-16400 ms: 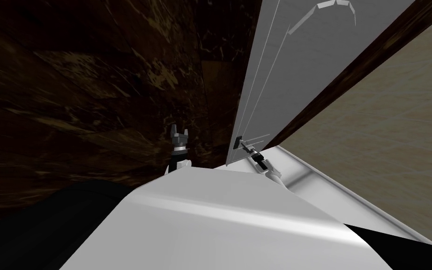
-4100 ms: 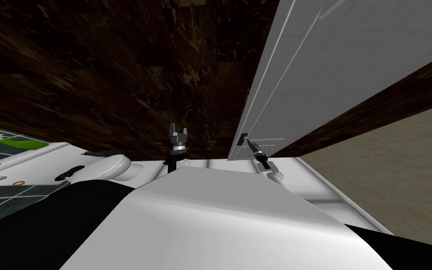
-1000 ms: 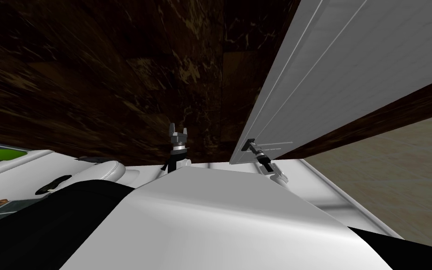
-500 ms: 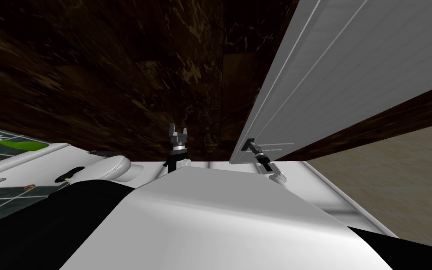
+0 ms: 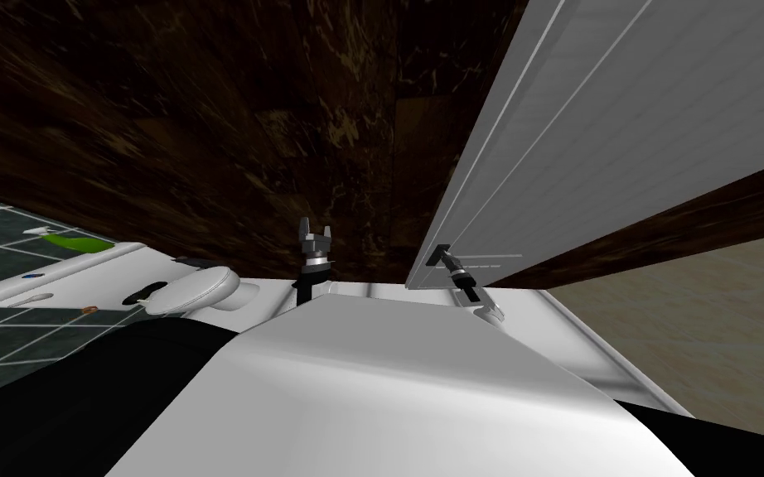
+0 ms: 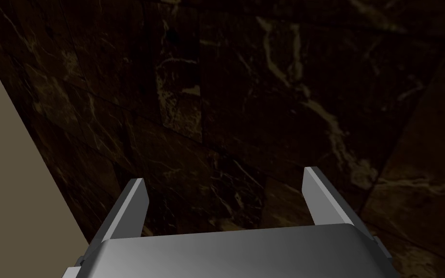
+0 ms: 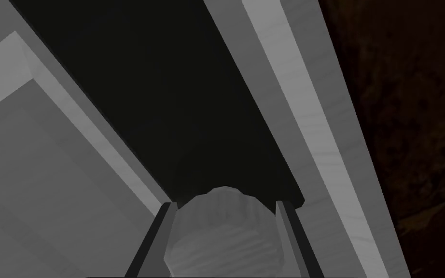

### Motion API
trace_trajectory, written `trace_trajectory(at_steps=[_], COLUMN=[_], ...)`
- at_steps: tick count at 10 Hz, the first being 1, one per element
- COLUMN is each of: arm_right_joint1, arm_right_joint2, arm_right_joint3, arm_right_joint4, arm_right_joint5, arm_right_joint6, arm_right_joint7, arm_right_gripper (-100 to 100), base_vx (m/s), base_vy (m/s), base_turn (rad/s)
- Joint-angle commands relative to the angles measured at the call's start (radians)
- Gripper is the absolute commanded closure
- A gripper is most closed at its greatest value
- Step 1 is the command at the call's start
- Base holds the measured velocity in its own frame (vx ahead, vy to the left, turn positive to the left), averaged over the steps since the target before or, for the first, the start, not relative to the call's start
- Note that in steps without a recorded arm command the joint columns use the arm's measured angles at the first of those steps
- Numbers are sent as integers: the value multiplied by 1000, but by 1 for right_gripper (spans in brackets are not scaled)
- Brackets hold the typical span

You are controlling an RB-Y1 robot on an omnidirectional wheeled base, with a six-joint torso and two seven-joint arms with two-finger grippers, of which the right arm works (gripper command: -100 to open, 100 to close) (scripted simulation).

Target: Pull the door open

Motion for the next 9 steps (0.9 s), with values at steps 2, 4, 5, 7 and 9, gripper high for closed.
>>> trace_trajectory(at_steps=[2,4,5,7,9], arm_right_joint1=[2,2,1,1,1], arm_right_joint2=[3,7,11,16,20], arm_right_joint3=[-2,-1,1,2,3], arm_right_joint4=[-12,-16,-19,-23,-26], arm_right_joint5=[-28,-46,-65,-84,-104], arm_right_joint6=[14,21,28,35,42], arm_right_joint7=[-72,-115,-149,-194,-237], arm_right_gripper=[100,100,100,100,100], base_vx=[-54,-53,-69,-48,-64], base_vy=[-42,-53,-41,-42,-57], base_turn=[55,89,74,63,92])
